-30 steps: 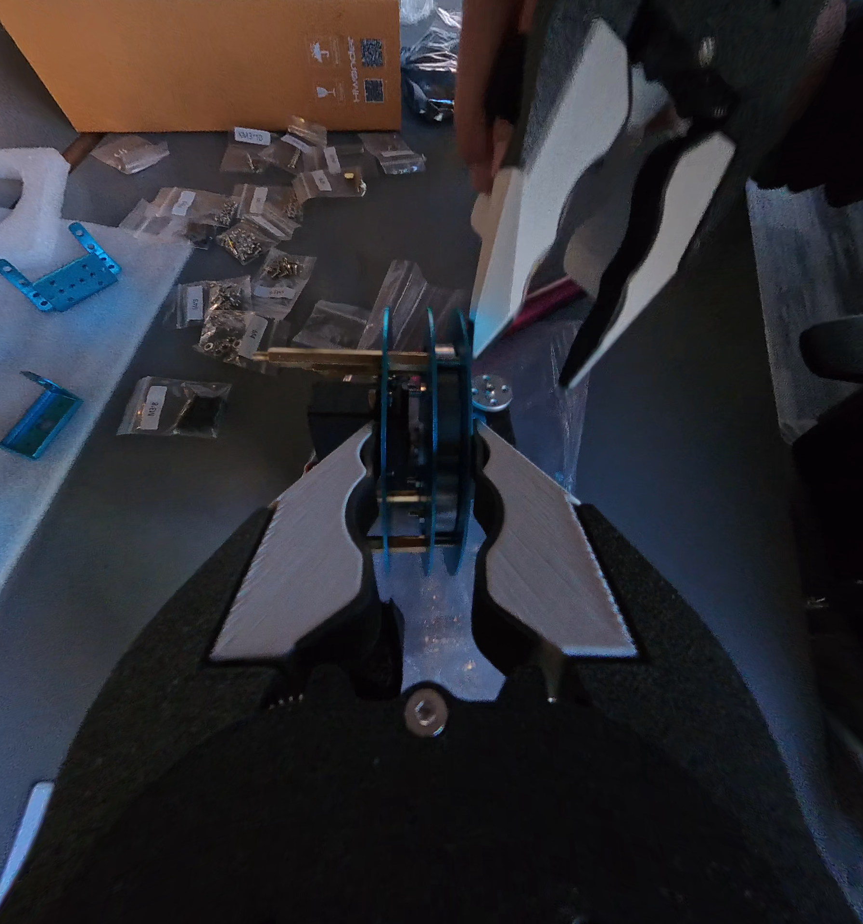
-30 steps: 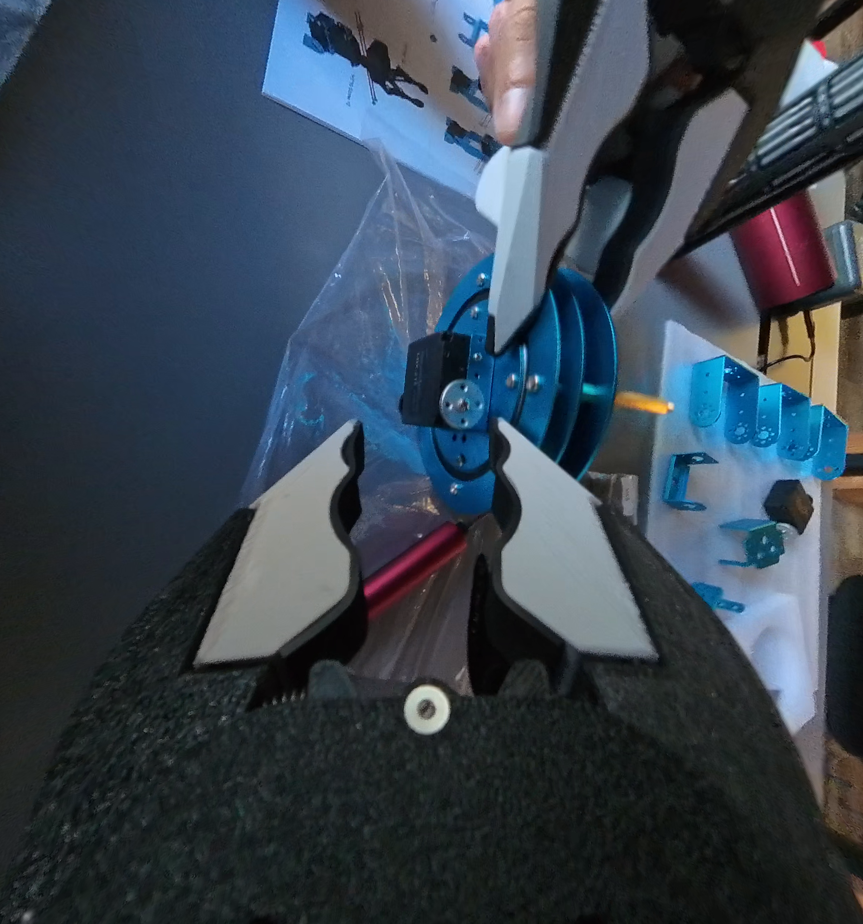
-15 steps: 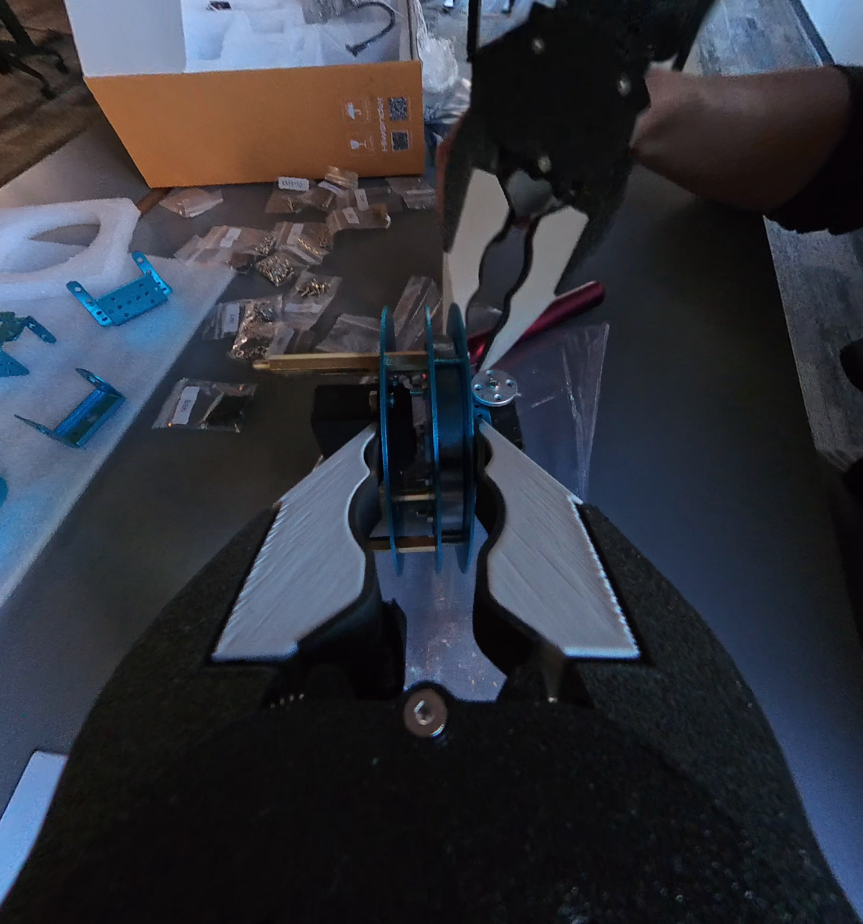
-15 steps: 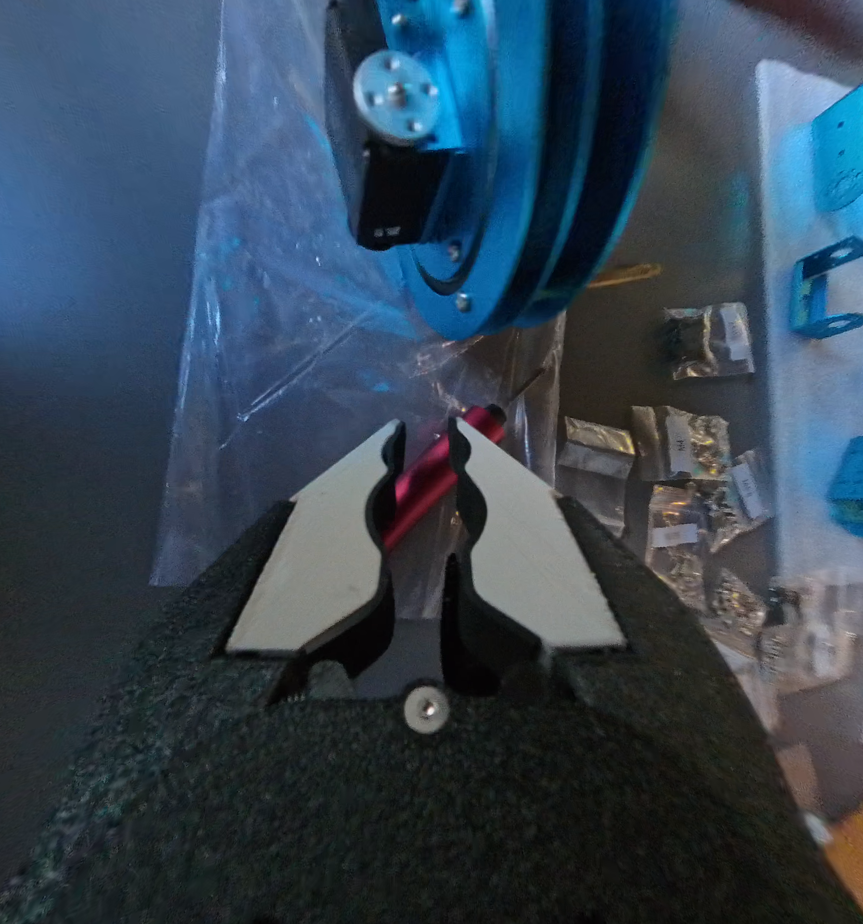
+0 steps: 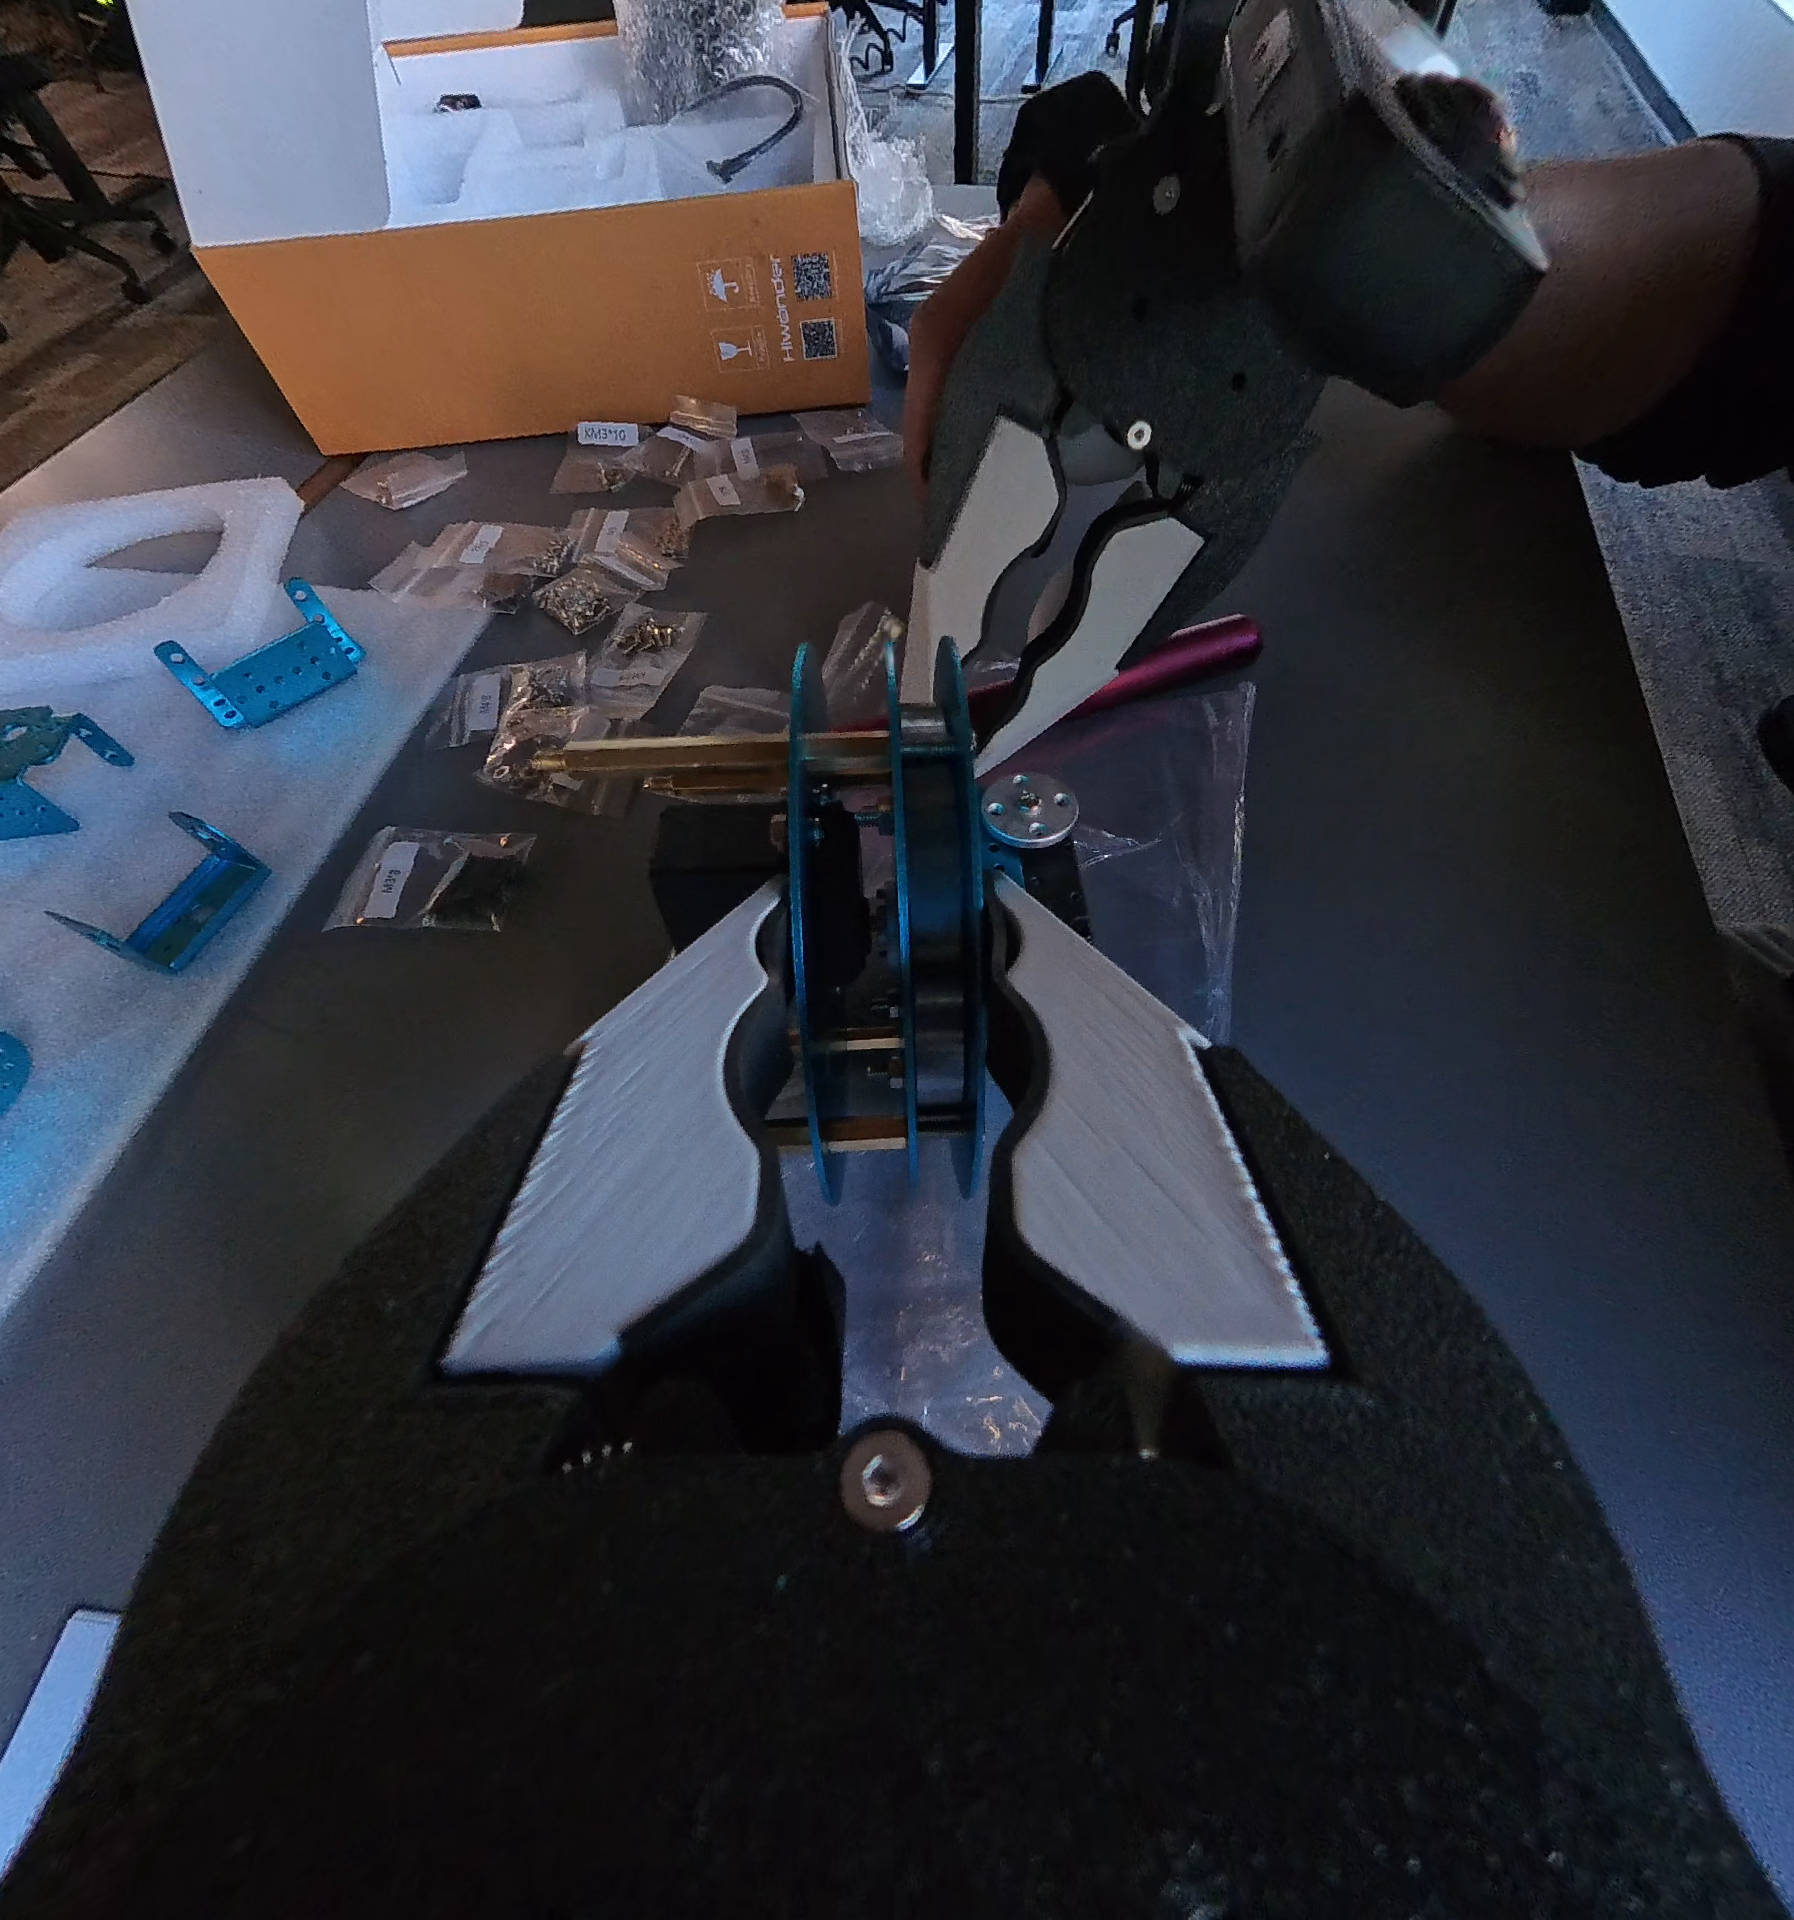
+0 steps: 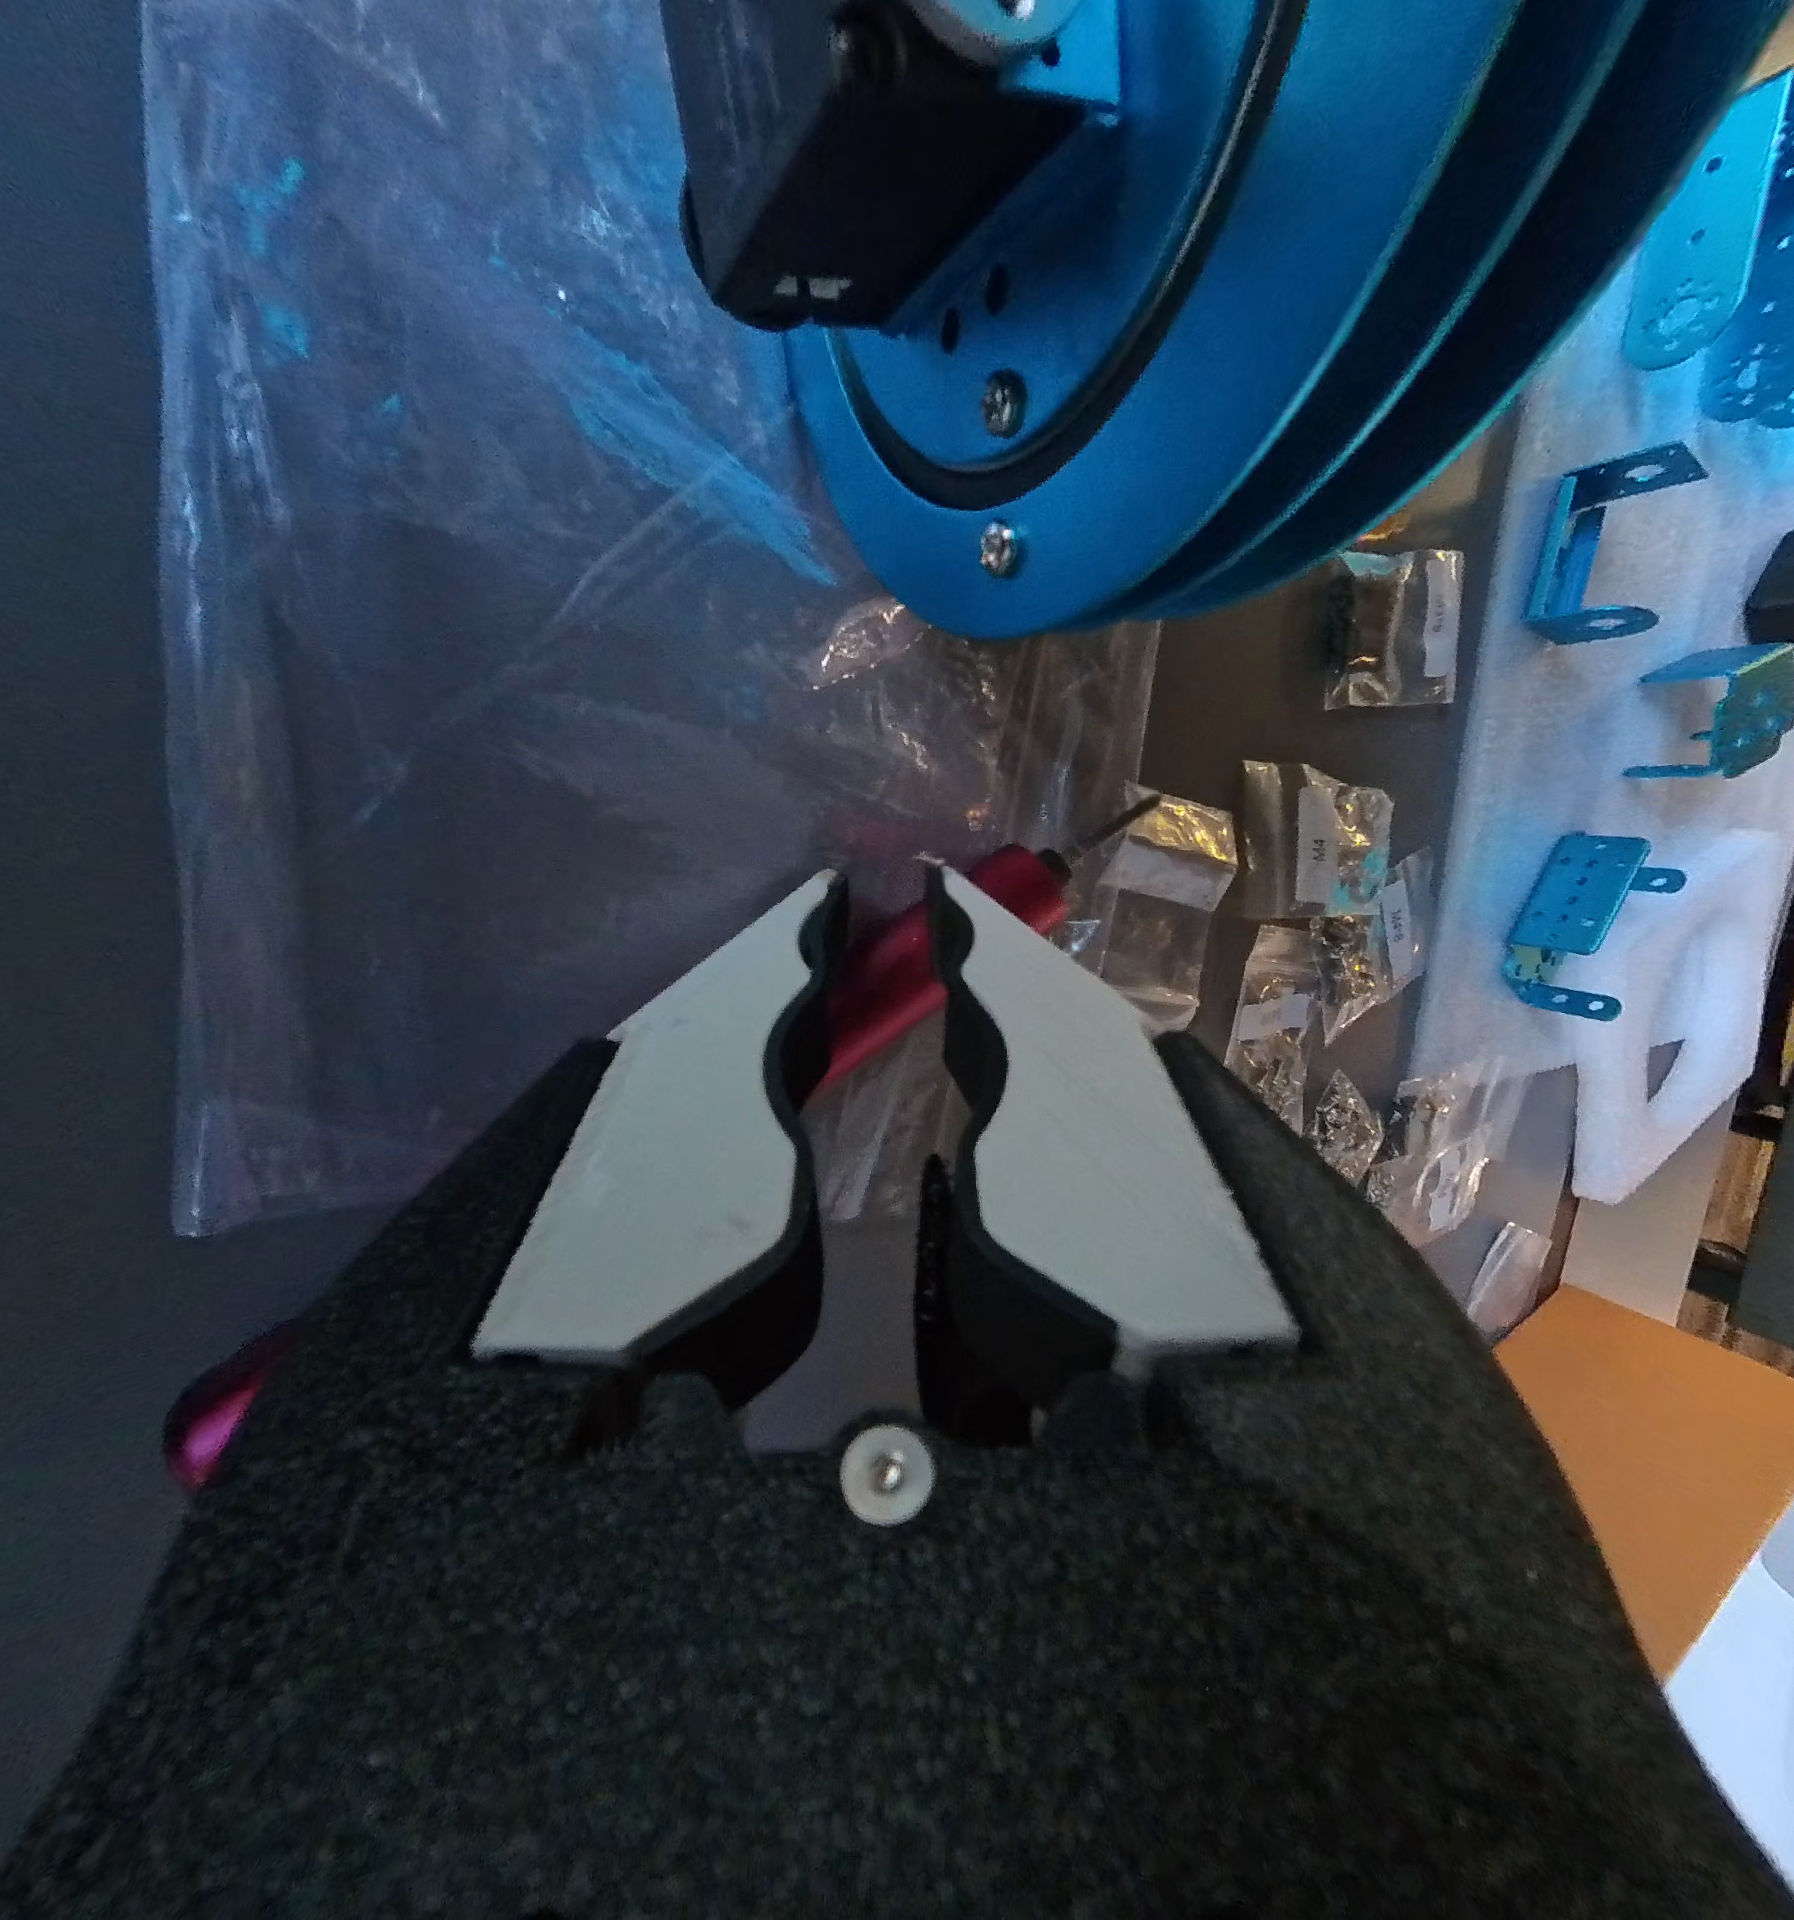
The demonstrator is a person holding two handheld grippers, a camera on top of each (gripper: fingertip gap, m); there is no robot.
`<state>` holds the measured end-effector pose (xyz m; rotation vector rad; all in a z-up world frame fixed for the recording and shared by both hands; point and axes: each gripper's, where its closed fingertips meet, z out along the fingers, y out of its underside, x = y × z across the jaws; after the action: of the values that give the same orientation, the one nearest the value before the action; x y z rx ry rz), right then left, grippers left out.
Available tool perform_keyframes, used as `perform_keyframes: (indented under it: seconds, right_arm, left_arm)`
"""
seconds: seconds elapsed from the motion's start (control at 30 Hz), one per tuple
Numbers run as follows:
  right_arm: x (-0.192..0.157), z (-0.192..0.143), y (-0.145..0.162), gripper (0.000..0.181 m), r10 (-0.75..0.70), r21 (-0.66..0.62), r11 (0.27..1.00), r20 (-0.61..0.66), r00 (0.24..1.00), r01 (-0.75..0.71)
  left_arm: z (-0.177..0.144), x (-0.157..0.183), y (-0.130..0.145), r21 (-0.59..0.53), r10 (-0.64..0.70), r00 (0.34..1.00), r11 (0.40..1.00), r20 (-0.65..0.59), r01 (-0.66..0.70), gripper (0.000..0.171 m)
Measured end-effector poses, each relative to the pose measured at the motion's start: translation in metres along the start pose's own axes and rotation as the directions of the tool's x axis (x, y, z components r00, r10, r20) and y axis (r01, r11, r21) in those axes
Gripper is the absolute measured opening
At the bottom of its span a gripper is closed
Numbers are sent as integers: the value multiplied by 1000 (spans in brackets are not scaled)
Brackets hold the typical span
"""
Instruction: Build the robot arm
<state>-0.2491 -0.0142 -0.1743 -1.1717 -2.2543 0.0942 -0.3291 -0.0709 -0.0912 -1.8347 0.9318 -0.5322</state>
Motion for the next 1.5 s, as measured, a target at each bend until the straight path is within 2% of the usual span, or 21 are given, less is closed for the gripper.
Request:
perform_keyframes:
  seconds: [0.27, 0.47, 0.57, 0.83, 0.97, 1.1, 1.23, 1.5]
  right_arm:
    - [9, 5, 3, 9, 89, 10, 996, 27, 996, -90]
    - [3, 2, 3, 12, 199, 90, 972, 188, 962, -219]
    - [4, 1, 3, 10, 217, 116, 962, 231, 948, -249]
    - [10, 2, 12, 8, 156, 64, 982, 251, 955, -177]
    - [5, -3, 17, 11, 198, 45, 974, 311, 929, -223]
    - [3, -6, 18, 10, 148, 28, 986, 274, 950, -161]
    - [-1, -16, 11, 9, 149, 47, 984, 293, 944, -170]
    - [-8, -6, 19, 8, 134, -13, 991, 275, 952, -136]
  left_arm:
    - [0, 1, 0, -1, 10, 1000, 1000, 2, -10, 33]
    - [0, 2, 0, 3, 10, 1000, 1000, -4, -10, 33]
    - [0, 1, 1, 5, 2, 1000, 1000, -6, -2, 33]
    - [0, 1, 1, 5, 4, 1000, 1000, -9, -4, 33]
    - [0, 1, 2, -2, 10, 1000, 1000, -5, -10, 33]
    - [1, 1, 1, 0, 13, 1000, 1000, -3, -13, 33]
    - [1, 1, 2, -1, 13, 1000, 1000, -2, -13, 33]
    - [1, 1, 2, -1, 16, 1000, 1000, 0, -16, 33]
